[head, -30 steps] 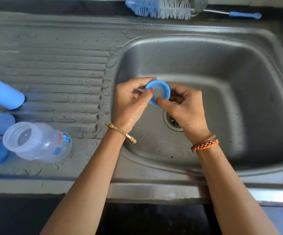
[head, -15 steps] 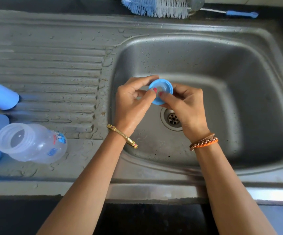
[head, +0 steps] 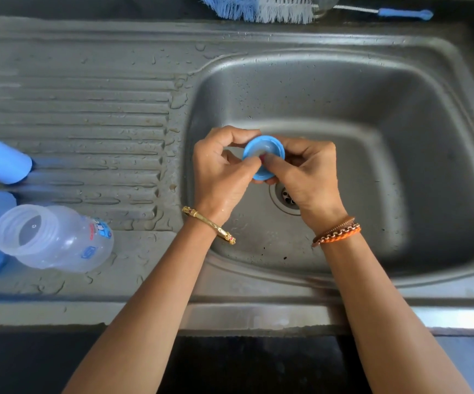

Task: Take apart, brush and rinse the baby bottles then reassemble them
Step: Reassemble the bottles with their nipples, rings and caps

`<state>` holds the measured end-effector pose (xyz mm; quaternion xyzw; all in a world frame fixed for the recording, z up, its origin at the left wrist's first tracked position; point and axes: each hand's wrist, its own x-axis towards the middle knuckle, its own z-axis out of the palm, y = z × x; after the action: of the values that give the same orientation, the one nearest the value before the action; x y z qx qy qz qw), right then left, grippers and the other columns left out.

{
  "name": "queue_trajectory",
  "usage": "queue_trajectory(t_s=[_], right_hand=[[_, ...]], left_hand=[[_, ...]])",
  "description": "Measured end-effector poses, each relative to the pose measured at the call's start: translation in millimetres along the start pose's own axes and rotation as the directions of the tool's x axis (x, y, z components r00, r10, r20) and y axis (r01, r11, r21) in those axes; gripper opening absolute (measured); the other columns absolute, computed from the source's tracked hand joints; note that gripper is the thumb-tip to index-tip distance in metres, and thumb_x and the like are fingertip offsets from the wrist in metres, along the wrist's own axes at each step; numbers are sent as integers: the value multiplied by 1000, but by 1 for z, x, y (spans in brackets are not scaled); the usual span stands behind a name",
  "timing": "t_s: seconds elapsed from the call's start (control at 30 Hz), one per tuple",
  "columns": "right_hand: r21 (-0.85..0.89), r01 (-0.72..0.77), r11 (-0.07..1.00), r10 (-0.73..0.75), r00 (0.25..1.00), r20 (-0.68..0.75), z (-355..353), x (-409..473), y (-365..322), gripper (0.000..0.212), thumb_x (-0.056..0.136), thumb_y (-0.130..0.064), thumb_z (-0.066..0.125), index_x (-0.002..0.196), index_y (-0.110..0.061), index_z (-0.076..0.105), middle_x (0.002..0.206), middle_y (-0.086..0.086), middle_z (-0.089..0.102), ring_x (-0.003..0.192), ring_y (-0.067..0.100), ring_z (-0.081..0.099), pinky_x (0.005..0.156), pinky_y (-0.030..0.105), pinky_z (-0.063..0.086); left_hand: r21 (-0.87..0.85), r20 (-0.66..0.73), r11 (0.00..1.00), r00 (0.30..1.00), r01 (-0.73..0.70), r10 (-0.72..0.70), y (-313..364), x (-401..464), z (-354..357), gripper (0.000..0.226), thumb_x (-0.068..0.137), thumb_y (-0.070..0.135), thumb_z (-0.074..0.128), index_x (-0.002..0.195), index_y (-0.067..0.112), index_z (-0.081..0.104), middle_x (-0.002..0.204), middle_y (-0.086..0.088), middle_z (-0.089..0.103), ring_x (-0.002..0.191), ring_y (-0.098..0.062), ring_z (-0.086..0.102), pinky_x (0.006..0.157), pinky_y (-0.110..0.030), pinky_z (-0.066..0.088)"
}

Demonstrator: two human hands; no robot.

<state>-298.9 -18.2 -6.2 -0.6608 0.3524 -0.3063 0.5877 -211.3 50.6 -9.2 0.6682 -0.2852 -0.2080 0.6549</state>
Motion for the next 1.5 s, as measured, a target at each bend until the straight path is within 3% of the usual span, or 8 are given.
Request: queue_trajectory(t_s=[0.13, 0.5, 0.7, 0.83, 0.97, 1.17, 1.33, 1.5], right_hand=[[114, -86, 990, 66, 984, 167, -9, -1, -3, 23, 87, 2, 59, 103, -12, 67, 80, 0, 69, 68, 9, 67, 57, 17, 51], [-136, 70, 988, -83, 992, -93, -3, 2, 7, 16, 69, -7, 60, 75, -18, 71, 72, -4, 67, 69, 17, 64, 64, 32, 54], [235, -81, 969, 42, 985, 167, -9, 5, -4, 16, 82, 2, 60, 91, -7, 70, 70, -8, 69, 72, 10, 64, 67, 22, 54], [432, -287, 855, 147, 933, 329, -15, 9, -4, 13, 80, -14, 59, 85, -12, 71, 85, -1, 71, 81, 13, 67, 73, 22, 55], [544, -320, 776, 131, 925, 358, -16, 5, -7, 32, 84, -28, 46, 87, -14, 75, 96, -2, 71, 89, 11, 68, 76, 19, 54], [553, -220, 804, 97, 965, 242, -2, -15, -17, 15, 55, -9, 69, 65, -17, 77, 71, -3, 73, 70, 7, 69, 64, 16, 54], [470, -168, 866, 107, 982, 154, 5, -35, -37, 47, 82, 17, 51, 59, -16, 75, 63, -2, 71, 62, 8, 68, 58, 16, 53], [582, -192, 791, 48, 966, 253, 11, -58, -48, 35, 85, 7, 50, 70, -11, 76, 74, 0, 72, 72, 8, 69, 64, 15, 52]], left_hand=[[26, 44, 999, 998, -37, 36, -4, 2, -4, 31, 63, 5, 62, 78, 31, 67, 76, 20, 64, 73, -19, 65, 61, -50, 56], [21, 209, 998, 976, -64, 58, 5, -2, -2, 41, 62, 0, 61, 90, 30, 66, 79, 14, 58, 62, 2, 57, 61, -17, 50], [-186, 311, 960, 939, 211, -146, 15, 5, -12, 33, 79, 0, 63, 106, 20, 64, 80, 8, 71, 74, -9, 67, 64, -26, 56], [-255, 280, 931, 941, 261, -187, 13, 13, -16, 26, 91, 3, 51, 108, 18, 63, 84, 10, 70, 79, -5, 66, 62, -21, 53], [-321, 202, 904, 953, 282, -226, 16, 12, -17, 20, 93, 8, 48, 107, 10, 63, 83, 2, 68, 68, -5, 63, 53, -18, 50], [-285, 78, 911, 955, 298, -288, 36, -12, -16, 16, 92, 7, 52, 95, 8, 67, 61, 8, 66, 51, 1, 59, 45, -13, 44], [-288, 19, 900, 942, 327, -336, 66, -34, -26, 15, 90, 6, 54, 100, 2, 65, 72, -4, 60, 46, 1, 56, 43, -12, 43], [-271, 63, 914, 953, 301, -295, 82, -50, -47, 15, 91, 8, 56, 100, 1, 65, 73, -3, 61, 48, 1, 59, 48, -12, 47]])
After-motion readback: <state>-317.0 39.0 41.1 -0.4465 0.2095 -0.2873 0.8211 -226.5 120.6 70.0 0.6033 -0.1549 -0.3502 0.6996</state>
